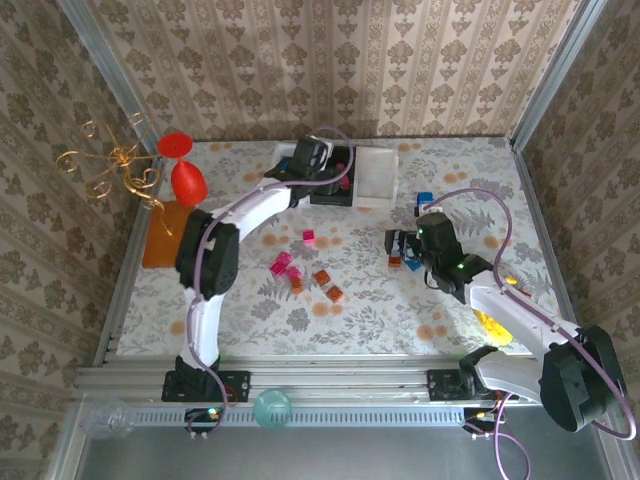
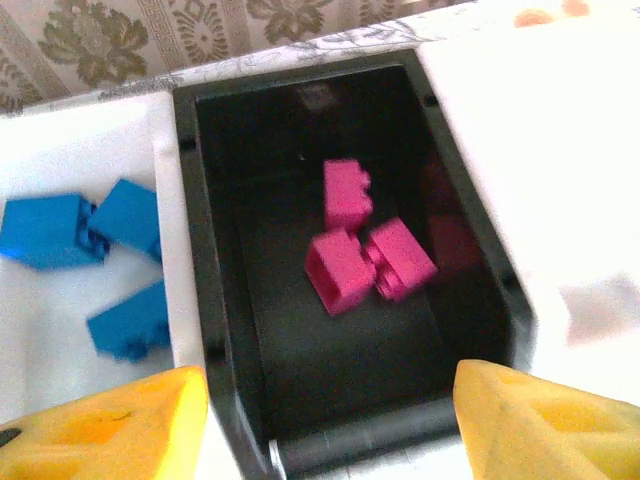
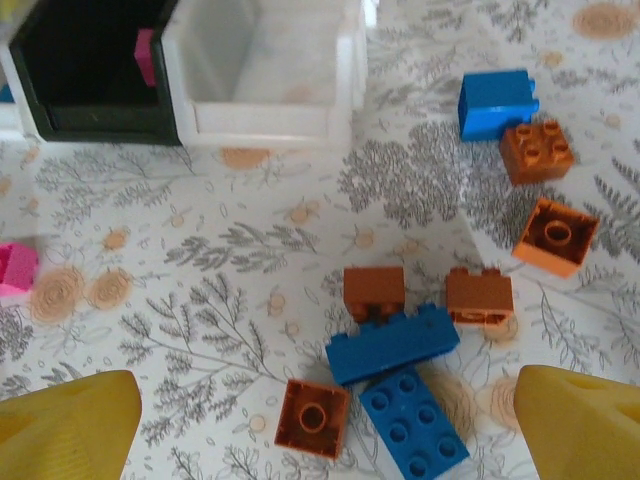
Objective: Sort the legos into containers by color
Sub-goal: Place the lego in the container, then pick up the lego from the center of the table.
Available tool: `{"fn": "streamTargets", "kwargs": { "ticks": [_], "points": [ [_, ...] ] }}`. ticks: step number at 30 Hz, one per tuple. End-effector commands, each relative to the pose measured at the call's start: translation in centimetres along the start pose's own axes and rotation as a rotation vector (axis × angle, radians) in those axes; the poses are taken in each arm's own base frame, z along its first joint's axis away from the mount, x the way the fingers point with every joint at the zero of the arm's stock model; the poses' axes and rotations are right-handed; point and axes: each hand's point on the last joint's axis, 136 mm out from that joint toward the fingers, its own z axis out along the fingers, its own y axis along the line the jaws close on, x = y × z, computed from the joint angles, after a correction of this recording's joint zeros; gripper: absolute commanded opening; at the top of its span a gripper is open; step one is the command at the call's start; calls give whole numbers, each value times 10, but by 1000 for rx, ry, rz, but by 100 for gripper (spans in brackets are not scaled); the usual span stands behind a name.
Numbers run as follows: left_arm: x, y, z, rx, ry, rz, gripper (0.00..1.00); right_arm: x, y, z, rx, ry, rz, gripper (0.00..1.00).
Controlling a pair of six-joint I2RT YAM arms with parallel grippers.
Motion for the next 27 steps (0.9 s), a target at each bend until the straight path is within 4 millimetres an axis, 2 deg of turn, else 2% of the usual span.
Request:
{"fn": "streamTargets", "kwargs": {
  "ticks": [1,5,8,12,18,21,23,27],
  "points": [
    [-11,-27,-49,179,-100,-85,69,25,-10,3,41,93,23,97],
    [41,-41,-80,323,-53,-128,69,37,-8,10,34,146,20,96],
    [77,-44,-94,369,9,-149,69,52,2,14,-10,211,8,92],
    [105,-44,-104,365,56,-123,70,72,18,20,-30,268,-20,87],
    [120,-50,-102,397,42,-48,69,82,24,34,-28,273,20,71],
    [117,-52,-102,409,0,-21,69,80,24,39,-7,269,14,64],
    [112,-52,-102,412,-26,-9,69,86,21,45,22,288,9,60],
    [109,-52,-101,413,-61,-4,69,89,15,47,60,286,20,58]
  ]
}}
